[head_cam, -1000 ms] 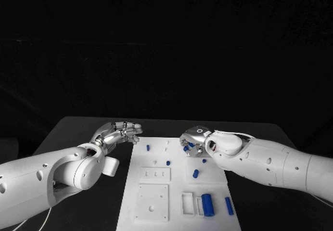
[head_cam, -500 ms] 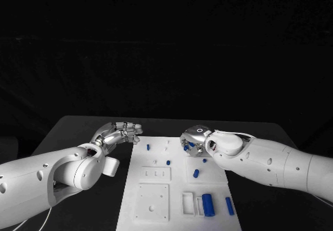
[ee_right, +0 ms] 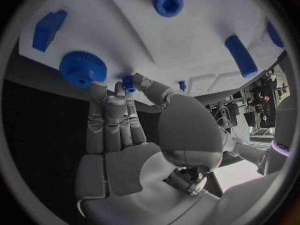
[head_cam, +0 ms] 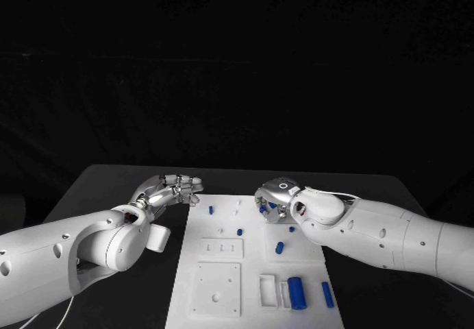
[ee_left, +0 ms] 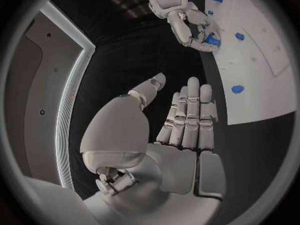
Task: Assemble the parts on the task board
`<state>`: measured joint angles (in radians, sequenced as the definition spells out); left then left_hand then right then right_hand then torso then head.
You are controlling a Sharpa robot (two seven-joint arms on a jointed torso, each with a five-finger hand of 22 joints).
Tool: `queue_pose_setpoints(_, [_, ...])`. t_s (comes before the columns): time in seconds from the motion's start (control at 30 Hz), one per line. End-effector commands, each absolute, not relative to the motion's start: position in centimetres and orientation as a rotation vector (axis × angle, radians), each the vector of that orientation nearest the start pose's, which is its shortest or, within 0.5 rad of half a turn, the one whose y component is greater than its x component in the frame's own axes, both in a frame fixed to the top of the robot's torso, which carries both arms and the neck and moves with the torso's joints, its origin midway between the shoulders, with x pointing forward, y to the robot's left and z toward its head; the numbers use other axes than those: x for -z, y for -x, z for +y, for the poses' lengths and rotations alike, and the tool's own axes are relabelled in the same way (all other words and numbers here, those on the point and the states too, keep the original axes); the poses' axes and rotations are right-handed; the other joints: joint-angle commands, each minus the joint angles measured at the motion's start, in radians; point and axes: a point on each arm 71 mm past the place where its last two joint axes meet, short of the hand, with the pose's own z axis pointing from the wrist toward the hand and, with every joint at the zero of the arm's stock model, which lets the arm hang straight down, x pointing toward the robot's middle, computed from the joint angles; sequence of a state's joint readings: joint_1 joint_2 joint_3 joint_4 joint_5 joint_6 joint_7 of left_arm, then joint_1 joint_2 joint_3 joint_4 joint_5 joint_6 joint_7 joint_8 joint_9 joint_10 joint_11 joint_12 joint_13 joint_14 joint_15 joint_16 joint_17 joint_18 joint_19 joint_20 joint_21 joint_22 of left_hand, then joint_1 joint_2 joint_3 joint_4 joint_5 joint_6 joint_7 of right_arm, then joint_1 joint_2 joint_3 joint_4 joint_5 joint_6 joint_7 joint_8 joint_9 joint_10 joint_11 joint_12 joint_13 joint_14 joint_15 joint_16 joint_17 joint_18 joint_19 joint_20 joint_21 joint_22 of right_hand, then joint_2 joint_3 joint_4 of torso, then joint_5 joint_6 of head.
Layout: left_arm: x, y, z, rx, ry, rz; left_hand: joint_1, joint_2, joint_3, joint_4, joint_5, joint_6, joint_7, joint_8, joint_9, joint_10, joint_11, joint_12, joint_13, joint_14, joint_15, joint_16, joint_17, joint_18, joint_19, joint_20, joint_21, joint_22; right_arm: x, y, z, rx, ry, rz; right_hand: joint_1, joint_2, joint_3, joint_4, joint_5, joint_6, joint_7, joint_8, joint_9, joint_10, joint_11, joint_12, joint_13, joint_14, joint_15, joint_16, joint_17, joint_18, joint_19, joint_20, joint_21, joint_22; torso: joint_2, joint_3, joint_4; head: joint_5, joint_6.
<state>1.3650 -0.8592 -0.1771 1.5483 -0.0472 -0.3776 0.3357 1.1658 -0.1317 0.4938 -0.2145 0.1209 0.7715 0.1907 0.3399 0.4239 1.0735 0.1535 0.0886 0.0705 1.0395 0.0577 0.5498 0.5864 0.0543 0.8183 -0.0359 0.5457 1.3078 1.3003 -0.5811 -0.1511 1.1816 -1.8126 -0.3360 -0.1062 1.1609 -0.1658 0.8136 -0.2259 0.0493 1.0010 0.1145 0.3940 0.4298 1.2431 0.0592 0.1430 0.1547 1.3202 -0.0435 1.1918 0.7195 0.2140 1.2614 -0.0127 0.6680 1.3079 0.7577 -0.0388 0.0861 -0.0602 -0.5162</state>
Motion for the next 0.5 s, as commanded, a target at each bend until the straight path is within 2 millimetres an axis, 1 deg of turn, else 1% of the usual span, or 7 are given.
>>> queue_pose_setpoints(0.03, [14.8,-49.6,21.1,1.438,0.978,1.482,-0.013,0.000,0.003,-0.003,-0.006,0.002,0.000,-0.006,-0.002,0.003,0.006,-0.006,-0.001,0.003,0.000,-0.002,0.001,0.014,0.002,-0.005,0.007,0.018,17.6,-54.5,-15.5,-0.330,0.524,1.416,0.002,0.005,0.007,0.000,0.000,0.007,0.000,0.005,0.007,0.058,-0.009,0.005,0.002,-0.013,-0.019,0.007,-0.001,0.048,0.007,0.000,0.006,0.021,0.001,-0.0008,-0.0004,0.002,0.002])
queue_pose_setpoints(0.2, [14.8,-49.6,21.1,1.438,0.978,1.482,-0.013,0.001,0.004,-0.004,-0.005,0.002,0.000,-0.006,-0.002,0.003,0.006,-0.006,-0.001,0.003,0.000,-0.002,0.002,0.014,0.002,-0.005,0.007,0.018,17.0,-54.4,-14.6,-0.326,0.506,1.361,0.003,0.002,0.011,-0.002,0.000,0.010,-0.001,0.006,0.009,0.059,-0.010,0.006,0.004,-0.013,-0.021,0.009,-0.002,0.048,0.009,0.000,0.009,0.021,0.002,-0.0007,-0.0004,0.003,0.006])
queue_pose_setpoints(0.23, [14.8,-49.6,21.1,1.438,0.978,1.482,-0.013,0.001,0.004,-0.004,-0.005,0.002,0.000,-0.006,-0.002,0.003,0.006,-0.006,-0.001,0.003,0.000,-0.002,0.002,0.014,0.002,-0.005,0.007,0.018,16.9,-54.5,-14.4,-0.326,0.503,1.359,0.003,0.001,0.011,-0.002,0.000,0.010,-0.001,0.006,0.009,0.059,-0.011,0.006,0.004,-0.013,-0.021,0.010,-0.002,0.048,0.009,0.000,0.009,0.021,0.002,-0.0008,-0.0004,0.004,0.009])
queue_pose_setpoints(0.4, [14.9,-49.7,21.0,1.439,0.977,1.483,-0.012,0.001,0.004,-0.005,-0.005,0.002,0.000,-0.006,-0.002,0.003,0.006,-0.007,-0.001,0.003,0.000,-0.002,0.002,0.014,0.002,-0.005,0.007,0.018,16.8,-54.5,-13.3,-0.327,0.514,1.336,0.004,-0.002,0.014,-0.003,0.000,0.012,-0.002,0.006,0.010,0.059,-0.011,0.006,0.005,-0.014,-0.021,0.011,-0.002,0.048,0.010,0.000,0.011,0.021,0.003,-0.0017,0.0020,0.004,0.016])
queue_pose_setpoints(0.5, [14.9,-49.7,20.9,1.439,0.977,1.483,-0.012,0.001,0.005,-0.005,-0.005,0.002,0.000,-0.007,-0.002,0.003,0.006,-0.007,-0.001,0.004,0.000,-0.002,0.002,0.014,0.002,-0.005,0.007,0.018,16.7,-54.6,-12.7,-0.325,0.525,1.324,0.004,-0.004,0.016,-0.003,0.000,0.013,-0.002,0.006,0.010,0.059,-0.011,0.006,0.006,-0.014,-0.021,0.012,-0.002,0.048,0.011,0.000,0.011,0.021,0.004,-0.0014,0.0010,0.005,0.019])
